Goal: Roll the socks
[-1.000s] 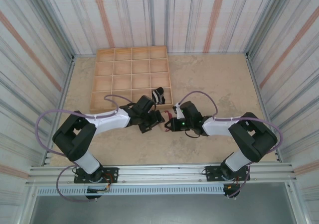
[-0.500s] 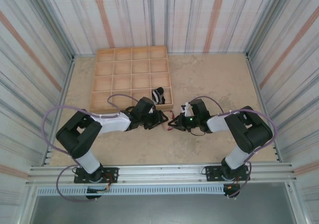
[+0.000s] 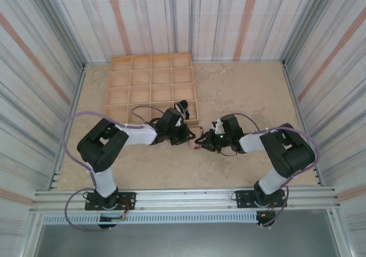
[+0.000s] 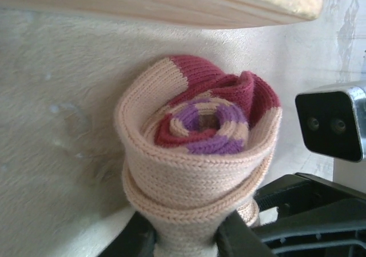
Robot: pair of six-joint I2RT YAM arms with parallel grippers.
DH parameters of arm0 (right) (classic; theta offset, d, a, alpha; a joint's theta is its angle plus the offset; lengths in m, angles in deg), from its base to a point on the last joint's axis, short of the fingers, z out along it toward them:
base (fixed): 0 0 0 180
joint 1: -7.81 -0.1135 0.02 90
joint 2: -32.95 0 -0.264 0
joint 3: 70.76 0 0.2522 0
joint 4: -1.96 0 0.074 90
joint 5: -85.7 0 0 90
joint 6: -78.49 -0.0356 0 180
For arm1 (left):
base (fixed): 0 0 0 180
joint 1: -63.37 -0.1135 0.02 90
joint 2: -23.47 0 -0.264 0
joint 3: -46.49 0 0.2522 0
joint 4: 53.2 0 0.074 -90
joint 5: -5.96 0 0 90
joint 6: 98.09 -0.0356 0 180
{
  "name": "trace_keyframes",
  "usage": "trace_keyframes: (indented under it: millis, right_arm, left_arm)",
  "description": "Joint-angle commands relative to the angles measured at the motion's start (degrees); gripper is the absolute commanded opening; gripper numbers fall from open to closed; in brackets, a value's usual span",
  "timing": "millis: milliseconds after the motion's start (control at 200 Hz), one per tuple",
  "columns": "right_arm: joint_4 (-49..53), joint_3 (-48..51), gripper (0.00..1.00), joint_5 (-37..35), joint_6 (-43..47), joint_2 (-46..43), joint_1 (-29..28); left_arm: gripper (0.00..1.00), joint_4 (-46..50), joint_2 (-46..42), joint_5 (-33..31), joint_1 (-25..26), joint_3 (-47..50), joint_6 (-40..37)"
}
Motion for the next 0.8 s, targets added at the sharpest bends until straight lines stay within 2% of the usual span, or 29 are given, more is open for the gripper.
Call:
trace_keyframes:
  millis: [0,130,240,351,526,651,792]
  right_arm:
    - [17.5,-0.1,0.45,-6.6,1.8,-4.2,-0.1]
    - [27.6,-3.9,0.62,-10.3,6.6,-10.0,0.7]
    - [30.7,-6.0,0.72,-11.8,9.9,-9.9,1.6]
    - [25.7,-7.0,0.72,-8.8,11.3,-6.2,2.4]
    - [22.8,-7.9,0.72,-14.3,18.0,-3.6,0.7]
    - [19.7,-7.3,0.71,-14.2,21.3,-1.5,0.4]
    - [18.5,-7.4,0.64,-16.2,23.6,1.2,-1.0]
  left_arm:
    - [0.12,5.8,3.9,1.4,-1.2,-0.4,-2.0]
    - [0.11,5.8,5.3,5.2,-2.2,-0.8,-5.3]
    - [0.11,7.7,6.6,6.7,-2.6,-2.1,-8.2]
    - [0.11,9.1,8.0,7.6,-2.6,-3.6,-9.4]
    - [0.11,7.3,9.6,8.9,-2.6,-3.9,-8.5]
    - [0.11,5.1,10.9,10.7,-2.7,-3.8,-7.6]
    - [0.11,4.8,11.9,11.7,-2.7,-4.2,-7.4]
